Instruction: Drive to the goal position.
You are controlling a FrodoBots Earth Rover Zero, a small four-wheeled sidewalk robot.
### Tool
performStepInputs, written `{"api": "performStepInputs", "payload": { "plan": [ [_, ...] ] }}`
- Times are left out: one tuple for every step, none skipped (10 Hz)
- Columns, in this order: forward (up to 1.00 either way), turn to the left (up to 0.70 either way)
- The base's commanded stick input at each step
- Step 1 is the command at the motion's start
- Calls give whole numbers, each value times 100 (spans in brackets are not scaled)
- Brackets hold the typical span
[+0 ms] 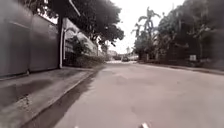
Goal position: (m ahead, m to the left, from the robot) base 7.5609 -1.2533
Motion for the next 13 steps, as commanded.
{"api": "performStepInputs", "payload": {
  "plan": [
    [70, 0],
    [70, 0],
    [70, 0],
    [70, 0],
    [70, 0],
    [70, 0],
    [70, 0],
    [70, 0],
    [70, 0],
    [70, 0],
    [70, 0],
    [70, 0],
    [70, 0]
  ]
}}
